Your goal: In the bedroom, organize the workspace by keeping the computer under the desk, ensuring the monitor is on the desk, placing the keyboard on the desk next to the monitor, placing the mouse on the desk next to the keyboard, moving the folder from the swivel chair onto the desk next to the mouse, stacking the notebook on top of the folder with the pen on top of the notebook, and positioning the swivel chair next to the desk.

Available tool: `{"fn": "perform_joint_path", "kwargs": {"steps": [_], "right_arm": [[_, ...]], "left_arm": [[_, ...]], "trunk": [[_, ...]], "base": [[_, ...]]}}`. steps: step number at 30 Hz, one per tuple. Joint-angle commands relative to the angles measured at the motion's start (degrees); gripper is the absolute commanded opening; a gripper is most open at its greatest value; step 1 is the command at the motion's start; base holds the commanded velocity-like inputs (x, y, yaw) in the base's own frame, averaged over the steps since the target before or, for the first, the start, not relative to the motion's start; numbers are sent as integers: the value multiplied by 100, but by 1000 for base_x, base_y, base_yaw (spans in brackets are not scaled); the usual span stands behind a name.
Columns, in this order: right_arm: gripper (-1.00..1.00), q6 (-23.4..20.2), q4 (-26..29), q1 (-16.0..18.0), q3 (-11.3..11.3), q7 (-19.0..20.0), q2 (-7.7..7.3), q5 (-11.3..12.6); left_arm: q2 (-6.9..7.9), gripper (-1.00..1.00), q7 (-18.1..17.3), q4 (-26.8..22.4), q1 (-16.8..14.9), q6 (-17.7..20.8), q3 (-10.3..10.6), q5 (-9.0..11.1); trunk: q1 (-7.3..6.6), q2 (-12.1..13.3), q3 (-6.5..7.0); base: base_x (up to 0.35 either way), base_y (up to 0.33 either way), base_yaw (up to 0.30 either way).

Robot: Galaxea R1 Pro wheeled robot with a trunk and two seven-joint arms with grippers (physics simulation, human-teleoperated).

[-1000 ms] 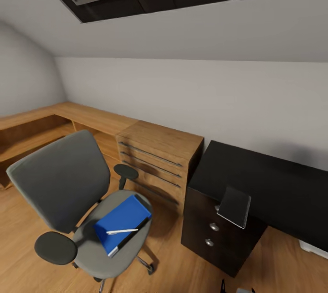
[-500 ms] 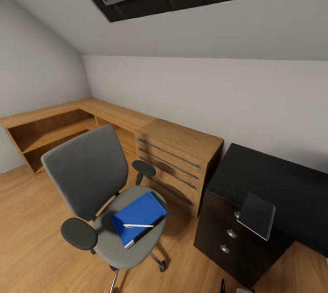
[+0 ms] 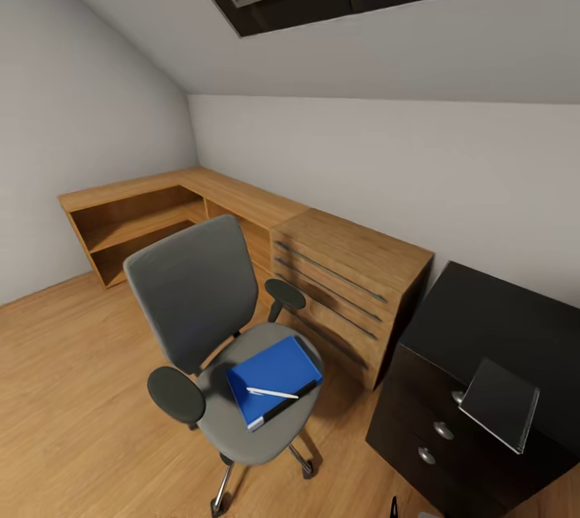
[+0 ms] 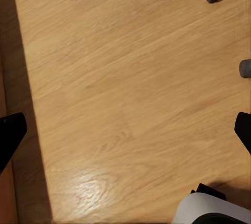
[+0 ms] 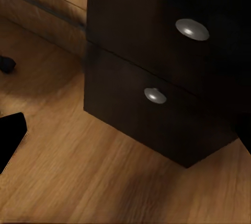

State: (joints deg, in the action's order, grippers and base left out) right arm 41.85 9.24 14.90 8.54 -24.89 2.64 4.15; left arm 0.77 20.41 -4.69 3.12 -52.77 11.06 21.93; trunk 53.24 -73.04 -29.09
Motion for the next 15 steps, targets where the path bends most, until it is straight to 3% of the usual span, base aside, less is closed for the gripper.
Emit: {"fn": "perform_joint_path", "kwargs": {"steps": [1, 15], "right_arm": [[100, 16, -6, 4, 51, -24, -1, 42], [100, -8, -10, 4, 51, -22, -9, 42]], "left_arm": [[2, 100, 33, -15, 4, -3, 48, 30], [10, 100, 21, -15, 4, 10, 54, 30]], "trunk": [[0, -3, -8], [0, -3, -57]], "base": [[0, 0, 266], [0, 0, 266]]}}
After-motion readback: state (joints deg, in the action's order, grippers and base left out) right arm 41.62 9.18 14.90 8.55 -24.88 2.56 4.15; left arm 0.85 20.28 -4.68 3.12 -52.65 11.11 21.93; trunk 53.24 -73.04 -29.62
